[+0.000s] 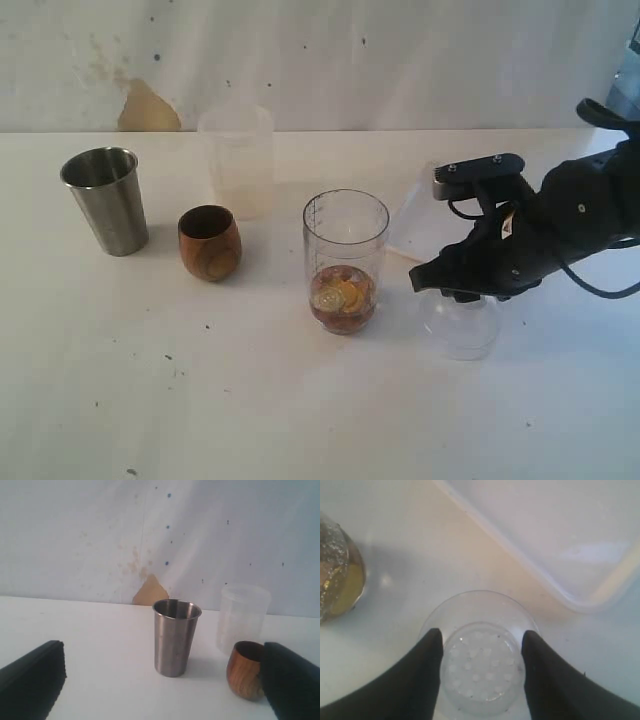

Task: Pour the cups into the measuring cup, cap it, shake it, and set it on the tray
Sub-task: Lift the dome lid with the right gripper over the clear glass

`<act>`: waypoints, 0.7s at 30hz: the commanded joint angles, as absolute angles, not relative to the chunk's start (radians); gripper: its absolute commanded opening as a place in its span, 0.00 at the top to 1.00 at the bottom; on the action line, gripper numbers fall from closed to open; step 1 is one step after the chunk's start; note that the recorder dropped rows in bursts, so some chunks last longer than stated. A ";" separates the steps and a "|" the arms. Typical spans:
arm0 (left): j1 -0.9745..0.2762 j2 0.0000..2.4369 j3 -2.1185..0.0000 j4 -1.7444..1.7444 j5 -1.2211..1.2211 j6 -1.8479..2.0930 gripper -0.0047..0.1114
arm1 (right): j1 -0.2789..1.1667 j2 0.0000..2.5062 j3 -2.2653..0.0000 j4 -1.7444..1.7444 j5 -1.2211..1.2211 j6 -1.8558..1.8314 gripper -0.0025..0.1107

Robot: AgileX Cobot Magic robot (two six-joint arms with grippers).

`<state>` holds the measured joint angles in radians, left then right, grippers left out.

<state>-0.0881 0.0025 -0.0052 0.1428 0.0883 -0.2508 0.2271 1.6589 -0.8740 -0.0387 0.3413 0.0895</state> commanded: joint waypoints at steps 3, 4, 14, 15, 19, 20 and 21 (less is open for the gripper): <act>-0.093 0.000 0.000 0.143 0.051 -0.243 0.06 | 0.228 1.647 -0.876 -0.045 0.367 0.083 0.98; -0.093 0.000 0.000 0.143 0.056 -0.243 0.06 | 0.228 1.639 -0.878 -0.045 0.377 0.083 0.98; -0.093 0.000 0.000 0.143 0.061 -0.243 0.06 | 0.228 1.491 -0.913 -0.049 0.554 0.083 0.98; -0.093 0.000 0.000 0.143 0.061 -0.243 0.06 | 0.228 1.473 -0.945 -0.049 0.621 0.083 0.98; -0.093 0.000 0.000 0.143 0.061 -0.243 0.06 | 0.228 1.426 -1.043 -0.049 0.750 0.083 0.98; -0.093 0.000 0.000 0.143 0.061 -0.243 0.06 | 0.228 1.421 -1.061 -0.049 0.763 0.083 0.98; -0.093 0.000 0.000 0.143 0.061 -0.243 0.06 | 0.228 1.406 -1.090 -0.045 0.770 0.083 0.98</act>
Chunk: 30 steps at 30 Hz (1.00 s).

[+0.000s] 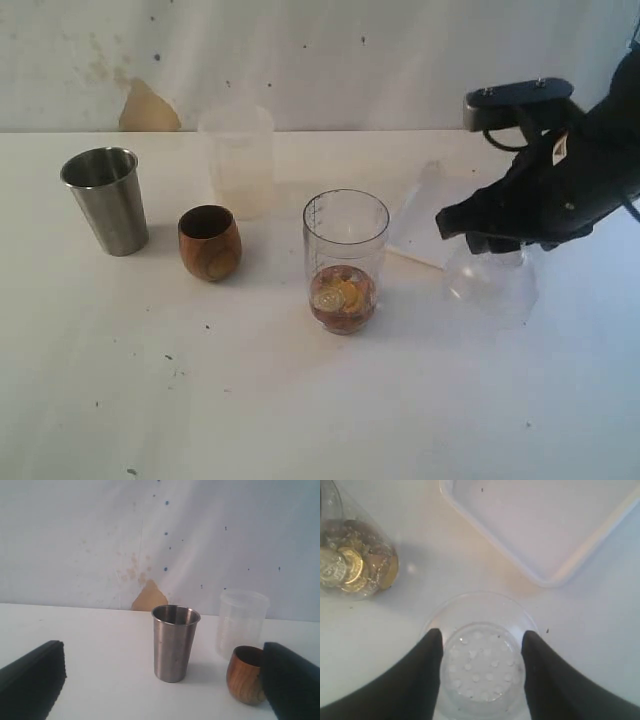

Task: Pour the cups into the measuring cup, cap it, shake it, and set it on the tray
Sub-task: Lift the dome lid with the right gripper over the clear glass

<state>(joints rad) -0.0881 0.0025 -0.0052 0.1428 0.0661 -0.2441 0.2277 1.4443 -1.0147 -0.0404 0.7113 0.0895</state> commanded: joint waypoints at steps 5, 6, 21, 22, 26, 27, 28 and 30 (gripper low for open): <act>-0.093 0.000 0.000 0.143 0.061 -0.243 0.06 | 0.228 1.378 -1.195 0.038 0.776 -0.011 0.98; -0.093 0.000 0.000 0.143 0.061 -0.243 0.06 | 0.228 1.383 -1.205 0.066 0.768 -0.031 0.98; -0.093 0.000 0.000 0.143 0.061 -0.243 0.06 | 0.332 1.498 -1.388 0.185 0.773 -0.137 0.98; -0.093 0.000 0.000 0.143 0.061 -0.243 0.06 | 0.344 1.507 -1.399 0.183 0.779 -0.137 0.98; -0.093 0.000 0.000 0.143 0.061 -0.243 0.06 | 0.383 1.550 -1.458 0.170 0.847 -0.137 0.98; -0.093 0.000 0.000 0.143 0.061 -0.243 0.06 | 0.394 1.565 -1.476 0.155 0.860 -0.137 0.98; -0.093 0.000 0.000 0.143 0.061 -0.243 0.06 | 0.401 1.580 -1.489 0.139 0.870 -0.137 0.98; -0.093 0.000 0.000 0.143 0.061 -0.243 0.06 | 0.422 1.606 -1.524 0.118 0.893 -0.137 0.98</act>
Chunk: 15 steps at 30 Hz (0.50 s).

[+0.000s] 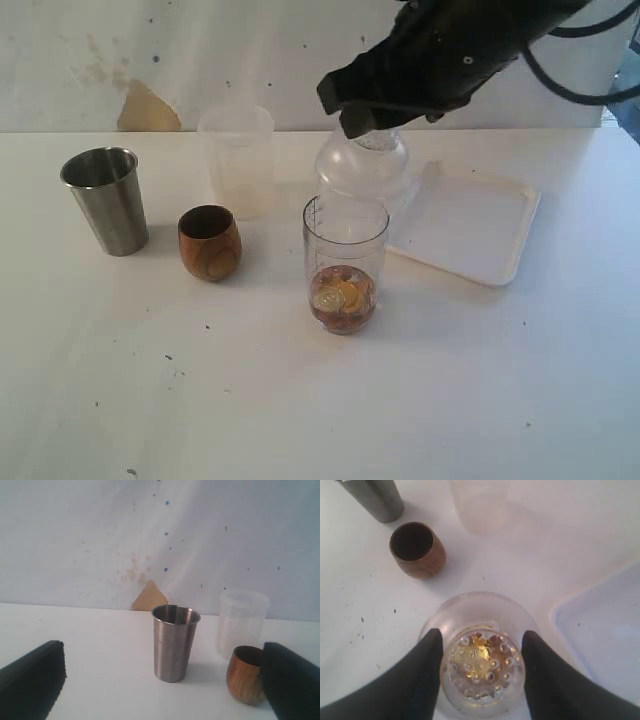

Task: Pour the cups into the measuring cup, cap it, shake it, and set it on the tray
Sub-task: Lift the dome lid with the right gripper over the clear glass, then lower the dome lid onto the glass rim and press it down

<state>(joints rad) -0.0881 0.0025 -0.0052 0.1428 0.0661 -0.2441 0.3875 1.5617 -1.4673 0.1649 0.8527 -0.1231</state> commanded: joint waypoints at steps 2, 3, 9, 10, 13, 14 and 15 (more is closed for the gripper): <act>-0.093 0.000 0.000 0.143 0.061 -0.243 0.06 | 0.436 1.627 -1.551 0.104 0.909 -0.137 0.98; -0.093 0.000 0.000 0.143 0.061 -0.243 0.06 | 0.445 1.638 -1.566 0.090 0.920 -0.137 0.98; -0.093 0.000 0.000 0.143 0.061 -0.243 0.06 | 0.487 1.700 -1.639 0.038 0.979 -0.135 0.98; -0.093 0.000 0.000 0.143 0.061 -0.243 0.06 | 0.489 1.707 -1.650 0.029 0.987 -0.135 0.98; -0.093 0.000 0.000 0.143 0.061 -0.243 0.06 | 0.489 1.731 -1.668 0.000 1.014 -0.128 0.98; -0.093 0.000 0.000 0.143 0.061 -0.243 0.06 | 0.489 1.735 -1.668 0.000 1.016 -0.128 0.98; -0.093 0.000 0.000 0.143 0.061 -0.243 0.06 | 0.489 1.735 -1.668 0.000 1.019 -0.128 0.98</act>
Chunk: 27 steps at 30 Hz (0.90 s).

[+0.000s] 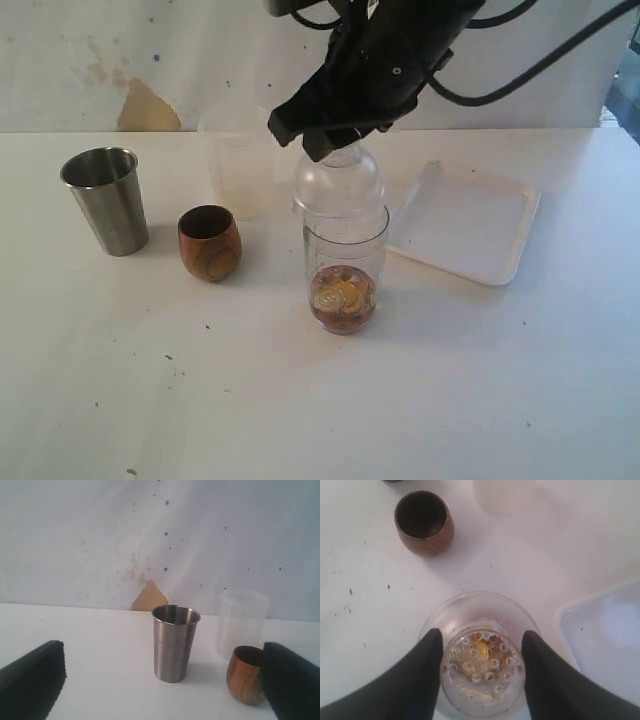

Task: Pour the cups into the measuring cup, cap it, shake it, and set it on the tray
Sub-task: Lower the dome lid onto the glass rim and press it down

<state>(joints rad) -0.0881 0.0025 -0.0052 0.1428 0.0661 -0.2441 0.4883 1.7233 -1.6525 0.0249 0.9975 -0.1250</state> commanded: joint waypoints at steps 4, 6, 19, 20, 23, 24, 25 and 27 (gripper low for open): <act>-0.093 0.000 0.000 0.143 0.061 -0.243 0.06 | 0.489 1.735 -1.668 0.000 1.033 -0.126 0.98; -0.093 0.000 0.000 0.143 0.061 -0.243 0.06 | 0.489 1.735 -1.668 0.000 1.038 -0.121 0.98; -0.093 0.000 0.000 0.143 0.061 -0.243 0.06 | 0.487 1.735 -1.662 0.000 0.995 -0.066 0.98; -0.093 0.000 0.000 0.143 0.061 -0.243 0.06 | 0.487 1.735 -1.662 0.000 0.995 -0.066 0.98; -0.093 0.000 0.000 0.143 0.061 -0.243 0.06 | 0.487 1.735 -1.662 0.000 0.999 -0.066 0.98; -0.093 0.000 0.000 0.143 0.061 -0.243 0.06 | 0.485 1.735 -1.662 0.000 1.004 -0.066 0.98; -0.093 0.000 0.000 0.143 0.061 -0.243 0.06 | 0.482 1.735 -1.662 0.000 1.007 -0.066 0.98; -0.093 0.000 0.000 0.143 0.061 -0.243 0.06 | 0.475 1.735 -1.662 -0.005 1.007 -0.062 0.98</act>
<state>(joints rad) -0.0881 0.0025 -0.0052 0.1428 0.0661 -0.2421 0.4883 1.7395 -1.6619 0.0000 1.0074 -0.0707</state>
